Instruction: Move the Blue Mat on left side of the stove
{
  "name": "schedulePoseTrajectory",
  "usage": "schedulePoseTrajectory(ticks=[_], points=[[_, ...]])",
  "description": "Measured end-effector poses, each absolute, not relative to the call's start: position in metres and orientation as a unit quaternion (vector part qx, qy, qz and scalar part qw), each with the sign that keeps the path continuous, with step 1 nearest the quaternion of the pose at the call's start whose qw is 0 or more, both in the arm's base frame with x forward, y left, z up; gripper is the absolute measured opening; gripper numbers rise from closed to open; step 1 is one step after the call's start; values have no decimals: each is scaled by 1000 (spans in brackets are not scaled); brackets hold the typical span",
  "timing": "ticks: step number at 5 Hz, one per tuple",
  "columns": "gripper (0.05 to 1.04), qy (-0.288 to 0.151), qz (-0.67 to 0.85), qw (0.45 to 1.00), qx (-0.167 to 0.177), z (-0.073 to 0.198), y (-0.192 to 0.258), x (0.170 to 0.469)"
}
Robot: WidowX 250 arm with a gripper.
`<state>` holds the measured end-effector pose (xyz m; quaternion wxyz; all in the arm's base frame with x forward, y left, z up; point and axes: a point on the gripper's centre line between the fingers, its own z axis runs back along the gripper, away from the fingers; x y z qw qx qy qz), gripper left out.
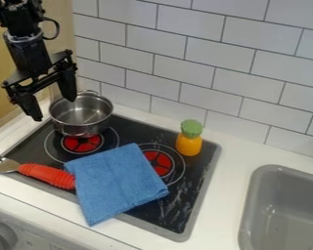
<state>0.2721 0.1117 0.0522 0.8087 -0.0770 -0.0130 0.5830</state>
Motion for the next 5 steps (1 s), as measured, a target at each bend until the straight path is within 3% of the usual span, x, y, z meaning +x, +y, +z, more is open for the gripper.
schedulePoseTrajectory(ticks=[2,5], points=[[998,24,562,824,-75,34,88,255],[998,6,463,883,-76,40,32,248]])
